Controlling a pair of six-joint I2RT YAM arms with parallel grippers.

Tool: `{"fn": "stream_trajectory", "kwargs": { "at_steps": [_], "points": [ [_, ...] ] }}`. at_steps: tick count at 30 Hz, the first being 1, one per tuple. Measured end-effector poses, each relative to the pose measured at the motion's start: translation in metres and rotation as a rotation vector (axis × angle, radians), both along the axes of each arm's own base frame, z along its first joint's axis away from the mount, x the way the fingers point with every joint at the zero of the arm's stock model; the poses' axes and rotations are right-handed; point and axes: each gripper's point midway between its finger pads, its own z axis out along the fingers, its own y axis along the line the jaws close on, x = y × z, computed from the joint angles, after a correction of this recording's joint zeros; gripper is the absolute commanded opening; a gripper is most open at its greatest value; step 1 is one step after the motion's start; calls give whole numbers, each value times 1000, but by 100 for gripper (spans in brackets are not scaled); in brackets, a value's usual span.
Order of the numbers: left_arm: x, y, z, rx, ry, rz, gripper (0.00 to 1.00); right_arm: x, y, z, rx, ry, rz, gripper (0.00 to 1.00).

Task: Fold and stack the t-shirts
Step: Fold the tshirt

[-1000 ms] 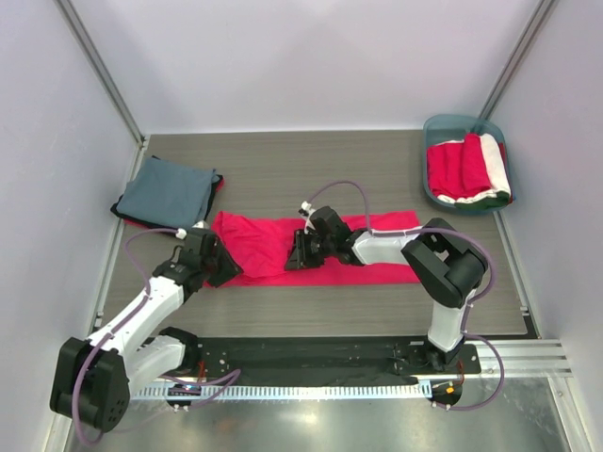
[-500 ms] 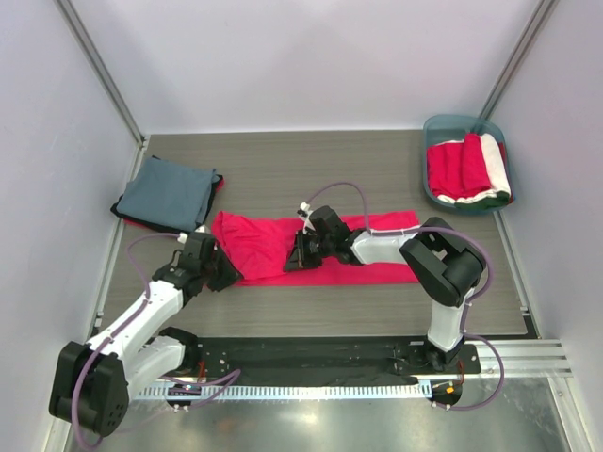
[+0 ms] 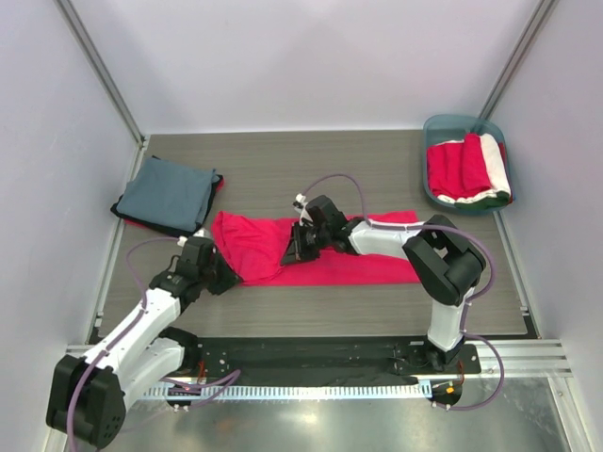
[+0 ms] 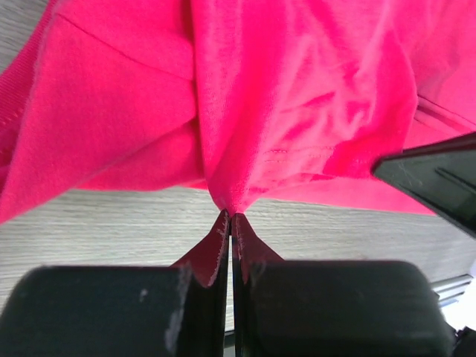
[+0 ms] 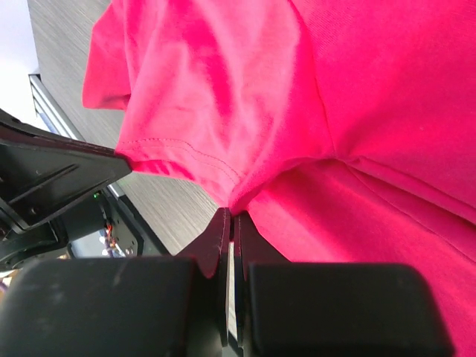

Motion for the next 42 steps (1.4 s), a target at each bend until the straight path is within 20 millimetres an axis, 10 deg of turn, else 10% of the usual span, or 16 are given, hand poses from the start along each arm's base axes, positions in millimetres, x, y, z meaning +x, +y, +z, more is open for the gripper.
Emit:
{"fn": "stream_trajectory", "kwargs": {
  "at_steps": [16,27,29,42],
  "points": [
    [-24,-3,-4,-43,6,2,2,-7,-22,-19,-74,104,10,5],
    [-41,7,-27,-2,65,42,37,-9,-28,-32,-105,133,9,16],
    [-39,10,-22,-3,32,64,48,-10,-28,-35,-108,141,12,30],
    [-32,19,-17,14,10,143,49,-4,-48,8,-141,-7,-31,32]
  ]
}}
